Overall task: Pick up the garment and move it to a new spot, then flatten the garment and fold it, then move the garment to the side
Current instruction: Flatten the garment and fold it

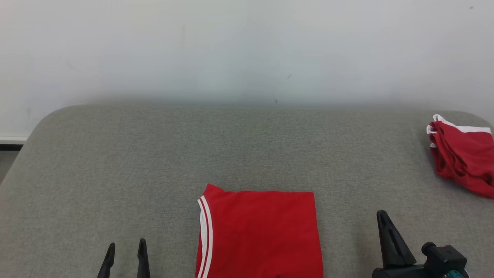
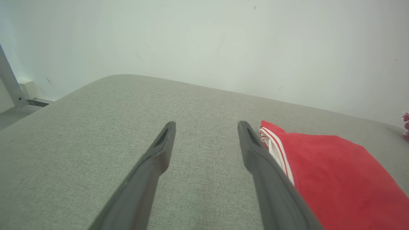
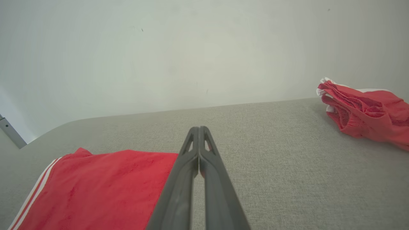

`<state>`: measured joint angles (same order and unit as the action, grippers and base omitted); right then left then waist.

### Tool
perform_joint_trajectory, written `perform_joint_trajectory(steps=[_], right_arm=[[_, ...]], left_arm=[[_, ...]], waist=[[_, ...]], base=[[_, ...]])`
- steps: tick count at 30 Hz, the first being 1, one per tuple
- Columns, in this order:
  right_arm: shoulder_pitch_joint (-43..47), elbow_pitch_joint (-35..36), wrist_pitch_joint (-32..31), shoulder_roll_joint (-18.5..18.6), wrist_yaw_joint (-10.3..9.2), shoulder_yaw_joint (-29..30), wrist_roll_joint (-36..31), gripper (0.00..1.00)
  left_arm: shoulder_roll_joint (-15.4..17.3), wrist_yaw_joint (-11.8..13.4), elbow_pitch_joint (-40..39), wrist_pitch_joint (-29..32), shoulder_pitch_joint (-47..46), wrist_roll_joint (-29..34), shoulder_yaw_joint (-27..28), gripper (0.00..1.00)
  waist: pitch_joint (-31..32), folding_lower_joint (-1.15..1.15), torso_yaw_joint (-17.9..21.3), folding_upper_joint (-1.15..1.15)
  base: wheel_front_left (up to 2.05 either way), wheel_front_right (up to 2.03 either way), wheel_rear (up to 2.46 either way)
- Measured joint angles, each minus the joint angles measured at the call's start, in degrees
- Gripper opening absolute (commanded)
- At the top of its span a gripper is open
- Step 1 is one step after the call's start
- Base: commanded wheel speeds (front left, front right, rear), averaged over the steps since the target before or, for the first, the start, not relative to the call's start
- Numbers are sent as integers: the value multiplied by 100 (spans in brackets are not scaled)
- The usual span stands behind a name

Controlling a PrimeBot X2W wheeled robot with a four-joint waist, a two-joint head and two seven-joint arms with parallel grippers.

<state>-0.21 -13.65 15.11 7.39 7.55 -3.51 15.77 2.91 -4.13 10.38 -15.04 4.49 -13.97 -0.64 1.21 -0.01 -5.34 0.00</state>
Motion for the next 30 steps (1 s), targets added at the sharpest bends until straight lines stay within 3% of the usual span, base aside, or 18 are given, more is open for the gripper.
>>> perform_joint_trajectory(steps=[10, 11, 12, 14, 15, 30], right_arm=[[491, 328, 0, -323, 0, 331, -125, 0], [510, 328, 0, -335, 0, 333, -126, 7], [514, 333, 0, -339, 0, 330, -129, 21], [514, 365, 0, -357, 0, 324, -148, 66], [515, 368, 0, -366, 0, 318, -170, 100], [577, 160, 0, -435, 0, 281, -175, 100]], left_arm=[[-1, -55, -7, 0, 109, 88, 157, 100], [0, -79, -3, 0, 110, 99, 185, 100], [0, -92, 2, 0, 114, 119, 208, 100], [0, -101, 22, 0, 126, 138, 254, 100], [0, -120, 31, 0, 132, 143, 274, 100], [0, -294, 89, 0, 236, 489, 341, 100]], waist=[[87, 0, 369, 0], [98, 1, 379, 0], [107, 1, 386, 0], [120, 1, 388, 0], [124, 1, 389, 0], [121, 1, 461, 0]], base=[[0, 0, 0], [0, 0, 0], [0, 0, 0], [0, 0, 0], [0, 0, 0], [0, 0, 0]])
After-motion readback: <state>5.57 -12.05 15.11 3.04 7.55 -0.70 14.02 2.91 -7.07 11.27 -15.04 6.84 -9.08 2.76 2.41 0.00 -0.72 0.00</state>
